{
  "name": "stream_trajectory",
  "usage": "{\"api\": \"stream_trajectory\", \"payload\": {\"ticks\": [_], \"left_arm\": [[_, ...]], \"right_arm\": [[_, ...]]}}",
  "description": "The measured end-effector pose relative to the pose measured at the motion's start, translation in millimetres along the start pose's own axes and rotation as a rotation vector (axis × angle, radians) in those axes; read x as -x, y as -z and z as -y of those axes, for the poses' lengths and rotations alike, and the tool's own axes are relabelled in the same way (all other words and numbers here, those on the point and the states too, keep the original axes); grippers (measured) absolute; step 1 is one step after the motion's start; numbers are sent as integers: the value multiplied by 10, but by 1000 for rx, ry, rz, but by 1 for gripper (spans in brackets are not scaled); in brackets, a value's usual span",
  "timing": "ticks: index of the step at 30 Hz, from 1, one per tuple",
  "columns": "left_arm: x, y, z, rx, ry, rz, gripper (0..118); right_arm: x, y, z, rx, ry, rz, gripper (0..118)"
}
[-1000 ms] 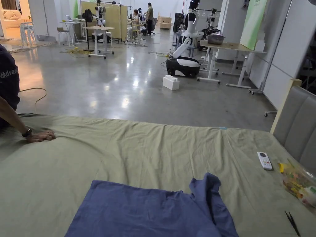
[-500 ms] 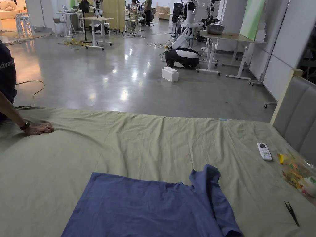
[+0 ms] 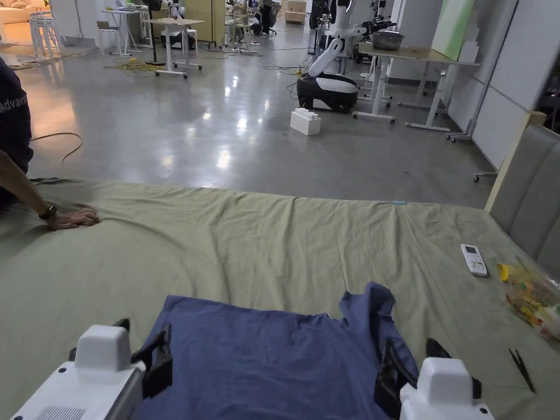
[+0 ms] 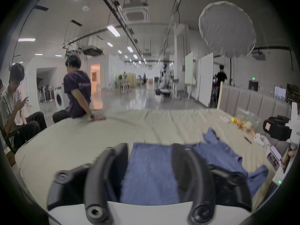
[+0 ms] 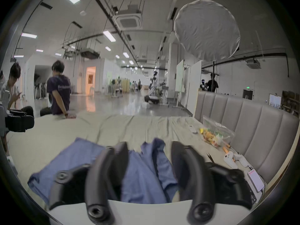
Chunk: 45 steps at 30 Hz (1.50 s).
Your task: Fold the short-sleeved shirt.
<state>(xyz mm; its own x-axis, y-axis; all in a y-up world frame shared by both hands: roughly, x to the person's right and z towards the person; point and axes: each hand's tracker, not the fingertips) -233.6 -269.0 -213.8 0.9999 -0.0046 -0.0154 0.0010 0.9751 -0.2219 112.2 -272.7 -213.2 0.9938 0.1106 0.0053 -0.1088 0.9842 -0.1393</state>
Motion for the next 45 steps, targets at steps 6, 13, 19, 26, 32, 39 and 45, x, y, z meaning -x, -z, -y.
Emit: {"api": "stream_trajectory", "payload": {"ticks": [6,13,19,26,32,39,45], "left_arm": [[-226,18,-142,-56,45,-15,4],[-65,229,-116,2,-14,-62,0],[369,826,96,229,-102,-62,0],[727,2025,312,470,-130,5,0],[784,2995,318,534,-120,-4,35],[888,3807,539,707,-192,7,78],[760,4117,826,820,-73,-17,72]], "right_arm": [[95,125,-190,-65,26,1,3],[75,310,-290,-77,4,-22,0],[37,521,-146,-8,-40,-63,0],[-48,879,222,112,-53,-69,0],[-137,1122,437,181,-79,-58,0],[-326,1272,692,259,-68,-28,0],[-452,1288,775,310,-58,-2,0]]}}
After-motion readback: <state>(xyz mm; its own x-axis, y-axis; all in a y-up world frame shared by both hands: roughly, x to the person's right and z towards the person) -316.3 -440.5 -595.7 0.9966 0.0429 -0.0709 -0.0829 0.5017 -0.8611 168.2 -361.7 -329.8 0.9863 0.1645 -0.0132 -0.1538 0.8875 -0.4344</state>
